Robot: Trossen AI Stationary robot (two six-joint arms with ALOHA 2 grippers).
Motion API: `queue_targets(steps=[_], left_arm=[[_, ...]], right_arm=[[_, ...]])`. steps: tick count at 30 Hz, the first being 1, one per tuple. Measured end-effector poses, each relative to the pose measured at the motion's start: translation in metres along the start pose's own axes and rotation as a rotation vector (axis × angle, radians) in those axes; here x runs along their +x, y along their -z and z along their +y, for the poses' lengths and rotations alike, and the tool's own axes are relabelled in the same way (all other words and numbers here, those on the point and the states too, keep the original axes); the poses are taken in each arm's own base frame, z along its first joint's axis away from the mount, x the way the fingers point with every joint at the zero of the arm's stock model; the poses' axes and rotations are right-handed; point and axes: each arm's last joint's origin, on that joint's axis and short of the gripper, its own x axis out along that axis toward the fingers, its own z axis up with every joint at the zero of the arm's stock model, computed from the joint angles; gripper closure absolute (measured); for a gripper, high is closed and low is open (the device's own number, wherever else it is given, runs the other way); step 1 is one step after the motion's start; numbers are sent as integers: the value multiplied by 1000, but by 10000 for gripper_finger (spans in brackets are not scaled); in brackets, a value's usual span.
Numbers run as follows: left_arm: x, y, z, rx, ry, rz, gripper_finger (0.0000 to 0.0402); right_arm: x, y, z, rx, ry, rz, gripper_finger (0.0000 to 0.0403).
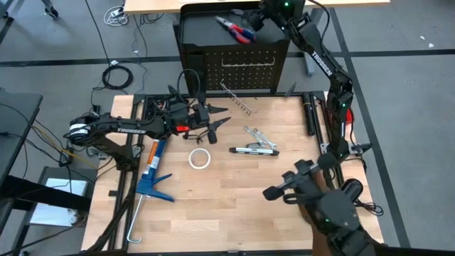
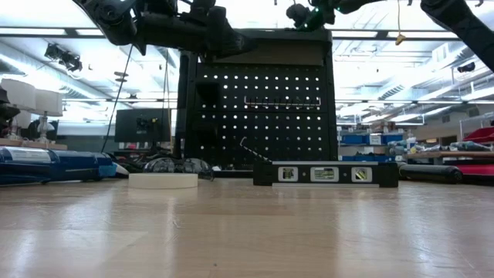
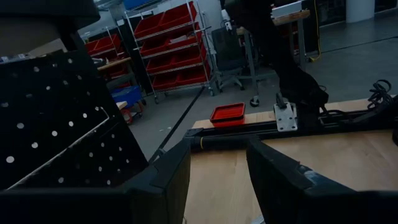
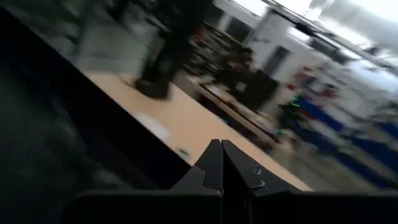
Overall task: Hang tools onto peg board
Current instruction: Remove the pliers from the peg board bin
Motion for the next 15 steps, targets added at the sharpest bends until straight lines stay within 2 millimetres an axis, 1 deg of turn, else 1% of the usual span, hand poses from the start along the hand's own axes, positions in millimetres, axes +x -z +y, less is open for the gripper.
queue_targets(steps=[5, 7, 10, 15], left_arm=[[0, 0, 0, 1, -7, -2, 241], [0, 0, 1, 1, -13, -3, 241], [0, 0, 0, 1, -10, 3, 241], [0, 0, 0, 1, -9, 5, 241]], right_arm=[[-3, -3, -12, 142, 8, -45, 395], [-3, -3, -16, 197, -22, -73, 395], [-6, -4, -20, 309, -114, -98, 395], [-3, 9, -37, 509, -300, -94, 396]])
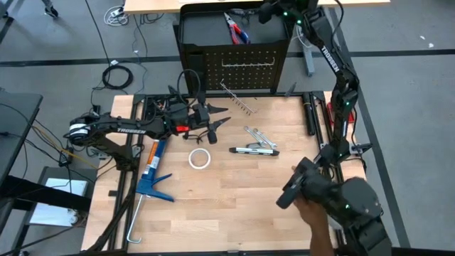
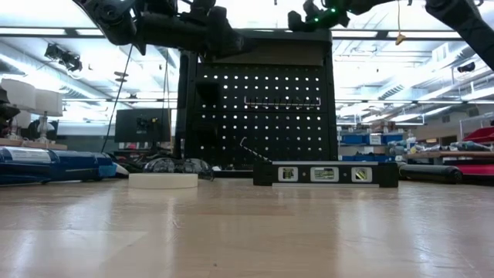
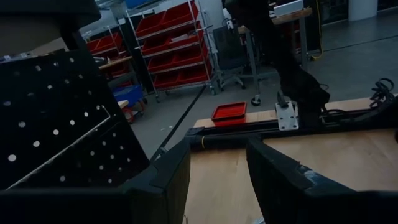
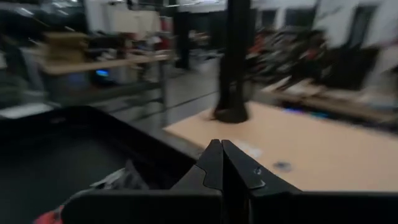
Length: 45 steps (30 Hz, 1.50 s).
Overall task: Hang tools onto peg board
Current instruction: Remove the pliers from the peg board bin
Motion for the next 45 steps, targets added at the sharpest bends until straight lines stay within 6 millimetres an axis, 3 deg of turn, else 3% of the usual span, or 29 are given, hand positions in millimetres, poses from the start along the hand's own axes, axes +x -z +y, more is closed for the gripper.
queue_targets(steps=[7, 13, 19, 33, 39, 45], left_arm=[[0, 0, 0, 2, 0, 0, 241], [0, 0, 0, 23, 0, -3, 241], [0, -1, 0, 23, -2, -8, 241], [0, -2, 1, 22, -4, -23, 241], [0, -2, 0, 22, -4, -17, 241], [1, -7, 7, -74, -90, 41, 242]], right_arm=[[-7, 10, -22, 86, -63, 113, 398], [-9, 16, -26, 82, -119, 175, 399], [-7, 14, -18, 24, -130, 149, 399], [2, 5, 29, -78, -309, 38, 398], [2, 6, 23, -120, -254, 47, 380], [-6, -6, 19, 43, -253, -2, 341]])
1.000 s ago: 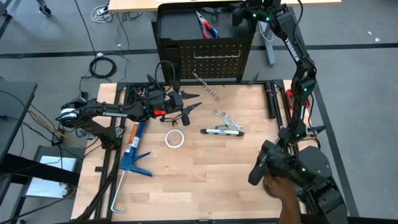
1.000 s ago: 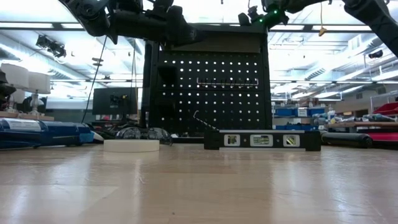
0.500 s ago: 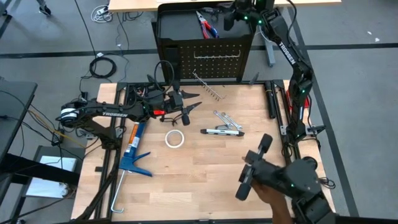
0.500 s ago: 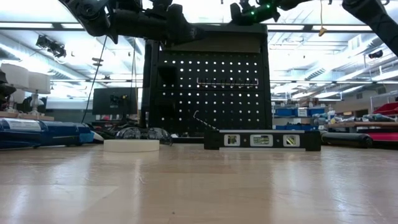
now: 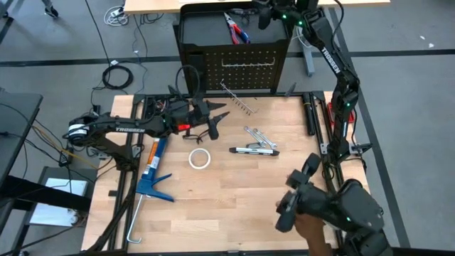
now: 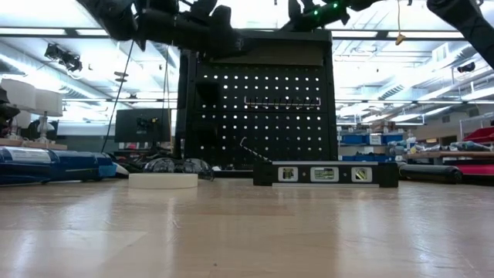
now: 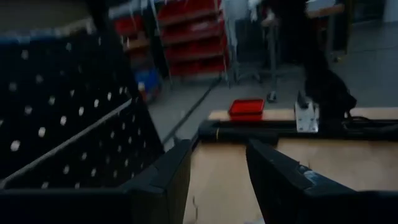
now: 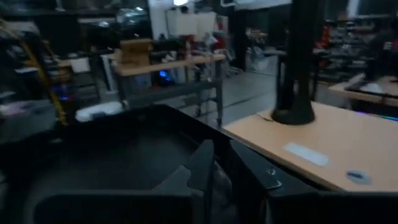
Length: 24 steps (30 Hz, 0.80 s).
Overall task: Hang tools onto peg board
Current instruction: Remove the pliers from the peg board bin
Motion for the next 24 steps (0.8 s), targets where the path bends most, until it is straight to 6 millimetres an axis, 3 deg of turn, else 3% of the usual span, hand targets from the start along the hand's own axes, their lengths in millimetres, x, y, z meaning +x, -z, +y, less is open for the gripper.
queue_targets(steps=[5, 8, 14, 18, 24], left_arm=[[10, -32, 9, 6, -5, 219, 262], [13, -55, 14, 17, -1, 250, 278], [9, -135, 37, 86, -33, 181, 304], [7, -174, 62, 104, -81, 127, 313], [16, -202, 104, 126, -94, 50, 314]], right_arm=[[-15, -18, 20, -75, -59, -32, 329], [-28, -23, 27, -94, -45, 8, 334], [-64, -33, 33, -103, 27, 120, 349], [-76, -25, 31, -44, 36, 243, 354], [-78, -10, 38, -13, -66, 376, 353]])
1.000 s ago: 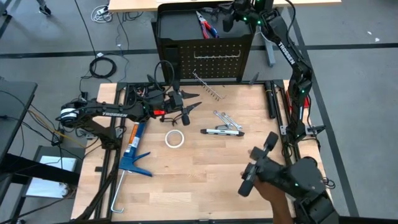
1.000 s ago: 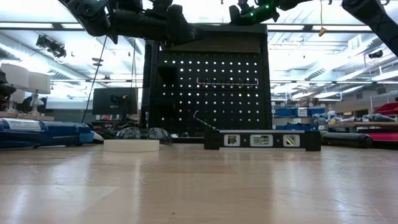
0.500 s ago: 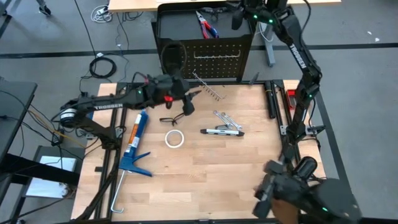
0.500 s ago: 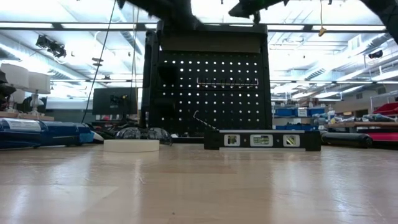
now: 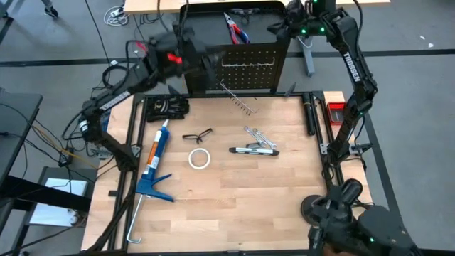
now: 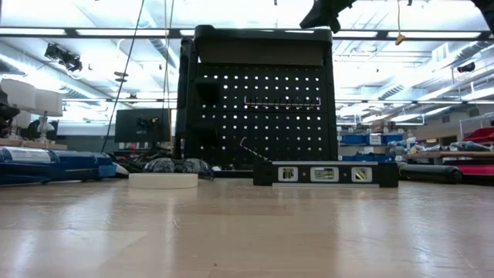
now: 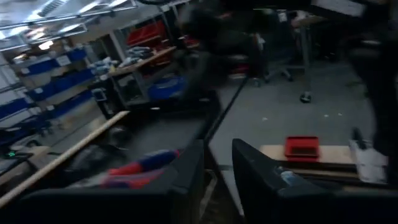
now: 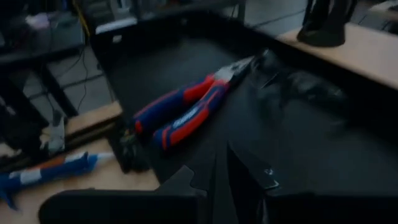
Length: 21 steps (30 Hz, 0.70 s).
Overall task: Hang tools onto peg board
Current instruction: Remove the pliers from the peg board bin
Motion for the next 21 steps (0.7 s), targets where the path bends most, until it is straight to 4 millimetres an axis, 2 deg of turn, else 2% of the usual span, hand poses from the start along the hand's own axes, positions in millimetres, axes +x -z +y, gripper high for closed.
queue_targets(steps=[7, 11, 17, 21], left_arm=[[20, -9, 48, 1, -81, -8, 315], [31, -1, 70, -8, -114, 84, 322], [30, 6, 97, -35, -120, 179, 340], [28, 12, 108, -70, -114, 192, 352]], right_arm=[[5, -2, 7, -33, -21, -10, 355], [8, -2, 8, -38, -22, -12, 355], [11, -8, 12, -57, -30, -62, 355], [20, -13, 10, -76, -27, -124, 358]])
